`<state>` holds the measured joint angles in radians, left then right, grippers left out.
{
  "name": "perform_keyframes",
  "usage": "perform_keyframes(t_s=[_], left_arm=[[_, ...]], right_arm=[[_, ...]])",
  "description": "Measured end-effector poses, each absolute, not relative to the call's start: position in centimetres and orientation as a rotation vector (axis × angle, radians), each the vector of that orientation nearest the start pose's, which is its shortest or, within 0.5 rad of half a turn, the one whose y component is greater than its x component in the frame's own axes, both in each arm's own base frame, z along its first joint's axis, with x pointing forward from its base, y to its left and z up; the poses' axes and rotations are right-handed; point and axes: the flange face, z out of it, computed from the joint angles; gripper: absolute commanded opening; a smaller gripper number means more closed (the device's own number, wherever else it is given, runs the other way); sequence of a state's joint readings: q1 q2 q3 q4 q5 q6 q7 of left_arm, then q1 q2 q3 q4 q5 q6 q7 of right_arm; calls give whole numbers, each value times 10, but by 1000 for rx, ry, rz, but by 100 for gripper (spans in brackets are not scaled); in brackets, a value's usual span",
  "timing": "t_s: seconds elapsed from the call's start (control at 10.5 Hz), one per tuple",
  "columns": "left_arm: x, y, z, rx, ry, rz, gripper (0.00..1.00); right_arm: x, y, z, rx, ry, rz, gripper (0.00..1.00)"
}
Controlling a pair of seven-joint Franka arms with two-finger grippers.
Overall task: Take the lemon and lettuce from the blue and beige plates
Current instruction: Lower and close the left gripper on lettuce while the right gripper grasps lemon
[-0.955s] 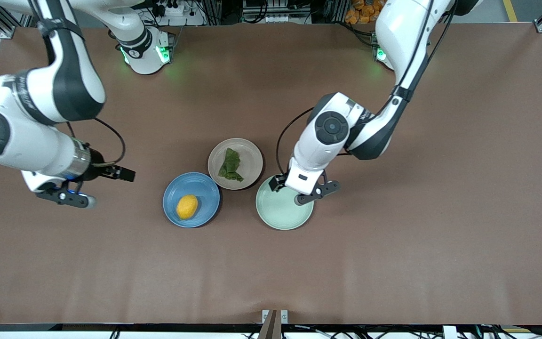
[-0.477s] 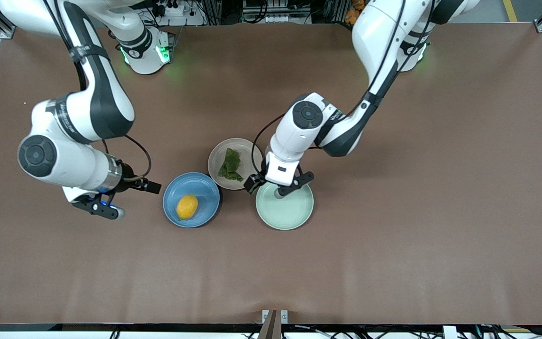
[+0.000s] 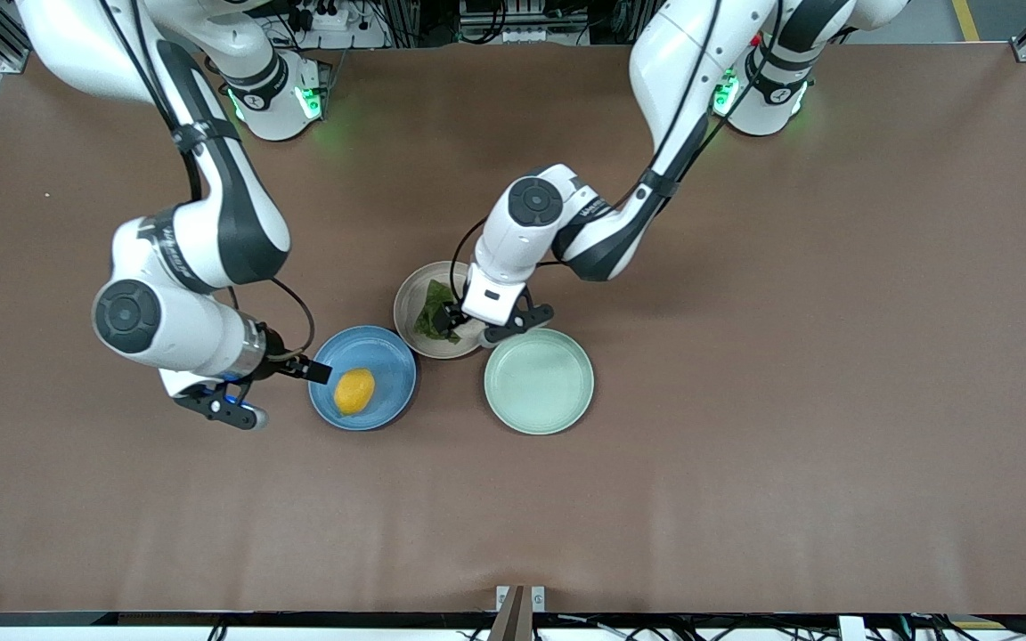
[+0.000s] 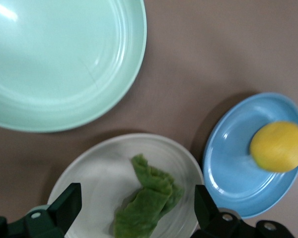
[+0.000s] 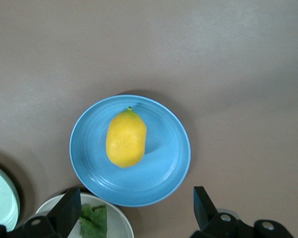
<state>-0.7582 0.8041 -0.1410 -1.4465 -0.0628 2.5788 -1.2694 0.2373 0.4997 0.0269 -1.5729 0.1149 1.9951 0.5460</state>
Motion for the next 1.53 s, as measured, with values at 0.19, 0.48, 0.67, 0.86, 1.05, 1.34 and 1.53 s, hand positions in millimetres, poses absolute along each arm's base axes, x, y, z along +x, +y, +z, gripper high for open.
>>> perform_keyframes(t_s=[0.19,0.48,0.67,0.86,1.05,1.34,1.53], left_arm=[[476,-586,232,-3424,-744,-115,100],[475,-601,220,-3470,-698,-211,100],[464,-613,204,-3451,-610,-306,100],[444,-626,188,-3443,-515,-332,100],[433,-634,185,-3449,-458,-332,100],[412,-647,183,-3448,-324,-363,100],[403,-652,182,-3431,-199,-424,100]], right_arm=[[658,189,324,-3018,502,167,100],[658,195,302,-3019,494,149,100],[656,196,290,-3018,494,135,100],[655,202,276,-3019,484,126,100],[653,209,256,-3022,472,115,100],[648,211,229,-3022,470,87,100],[646,210,217,-3028,468,85,100]])
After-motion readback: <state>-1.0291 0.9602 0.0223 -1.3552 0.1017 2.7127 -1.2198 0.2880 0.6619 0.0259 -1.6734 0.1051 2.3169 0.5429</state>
